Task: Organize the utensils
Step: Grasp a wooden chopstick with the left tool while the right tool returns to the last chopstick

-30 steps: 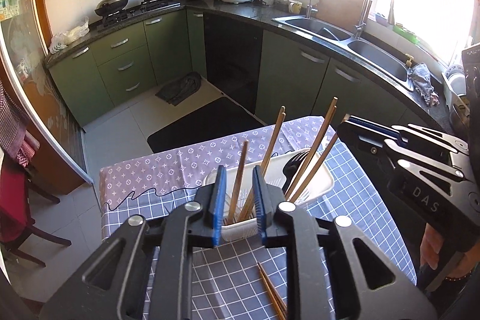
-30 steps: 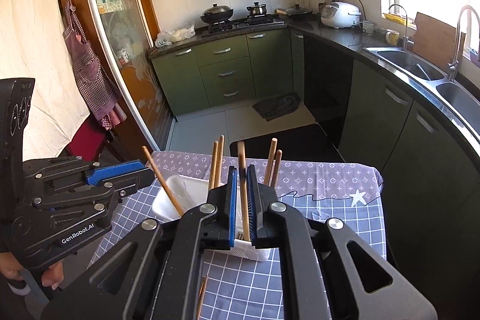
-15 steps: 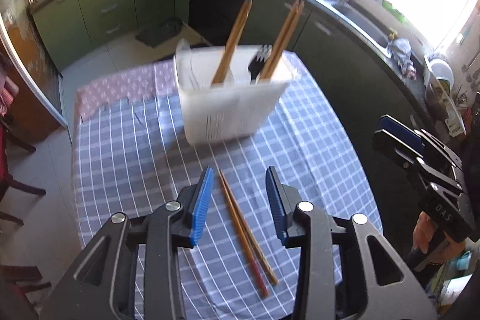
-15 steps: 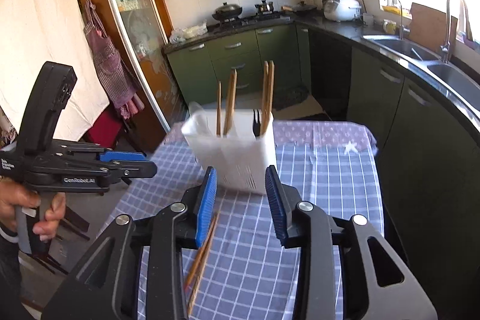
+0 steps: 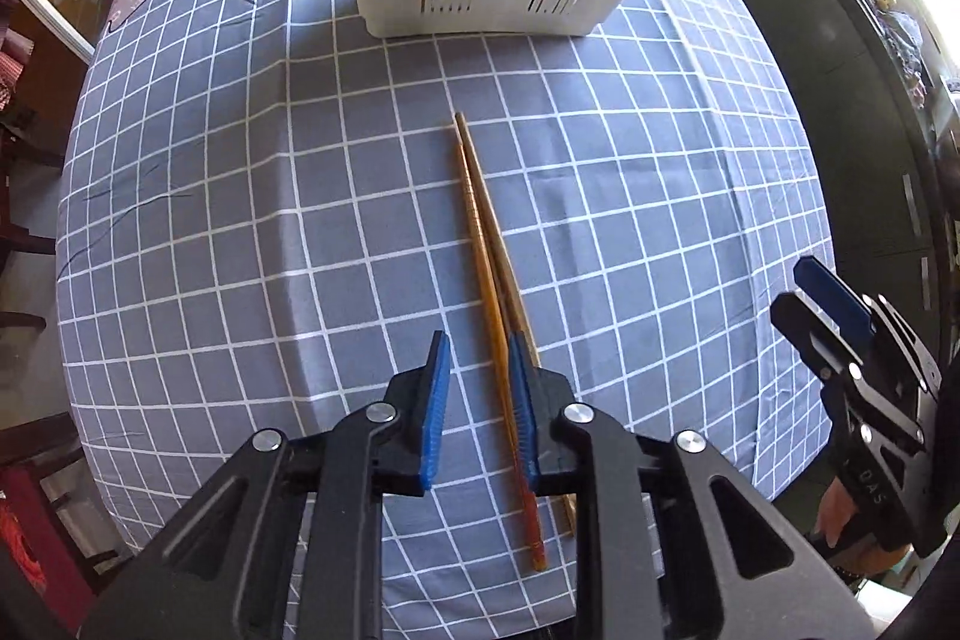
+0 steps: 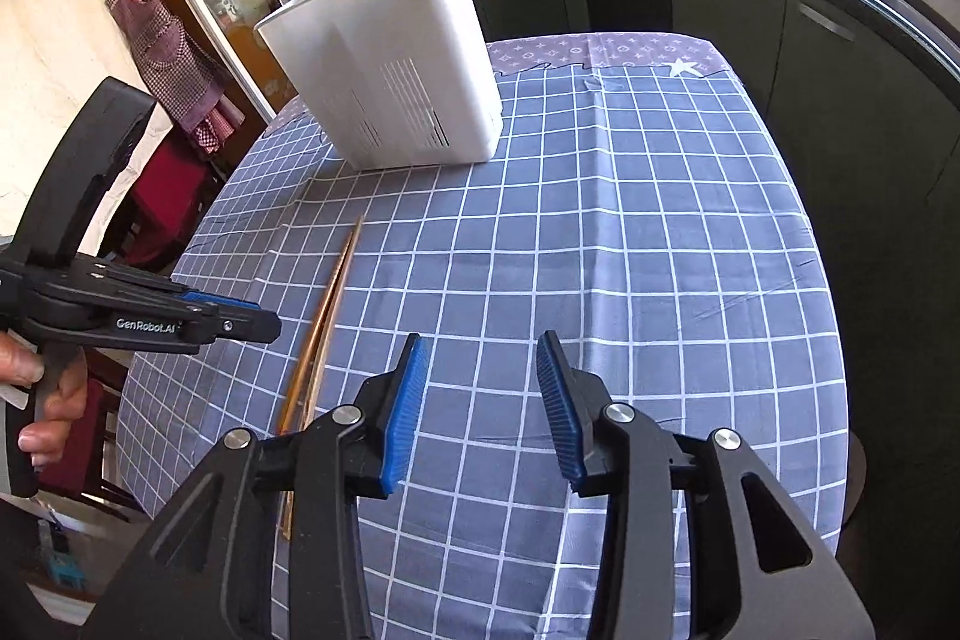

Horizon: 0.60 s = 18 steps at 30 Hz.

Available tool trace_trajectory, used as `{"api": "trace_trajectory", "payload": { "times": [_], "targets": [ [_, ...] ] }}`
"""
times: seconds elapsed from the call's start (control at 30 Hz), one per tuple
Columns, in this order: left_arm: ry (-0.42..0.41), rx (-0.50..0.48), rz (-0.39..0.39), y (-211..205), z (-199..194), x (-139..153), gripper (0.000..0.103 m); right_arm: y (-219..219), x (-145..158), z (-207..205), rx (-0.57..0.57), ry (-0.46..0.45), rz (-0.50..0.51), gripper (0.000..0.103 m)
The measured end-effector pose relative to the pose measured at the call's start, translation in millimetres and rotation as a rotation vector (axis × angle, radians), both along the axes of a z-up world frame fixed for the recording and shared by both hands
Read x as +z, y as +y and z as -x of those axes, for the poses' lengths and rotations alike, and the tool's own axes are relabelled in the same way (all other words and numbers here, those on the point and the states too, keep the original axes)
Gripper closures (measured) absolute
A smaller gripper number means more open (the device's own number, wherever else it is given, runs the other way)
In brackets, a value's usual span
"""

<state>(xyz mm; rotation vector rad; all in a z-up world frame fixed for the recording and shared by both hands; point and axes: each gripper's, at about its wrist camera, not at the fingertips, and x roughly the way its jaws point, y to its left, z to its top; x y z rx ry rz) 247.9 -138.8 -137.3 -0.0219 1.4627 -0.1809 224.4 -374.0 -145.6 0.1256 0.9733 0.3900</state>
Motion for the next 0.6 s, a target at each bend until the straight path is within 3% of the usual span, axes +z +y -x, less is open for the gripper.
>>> {"api": "trace_trajectory", "payload": {
  "times": [0.6],
  "targets": [
    [0.052,0.020,-0.108,-41,-26,-42,0.086,-20,-11,-8,-0.020,0.032,-0.094,0.063]
  ]
}}
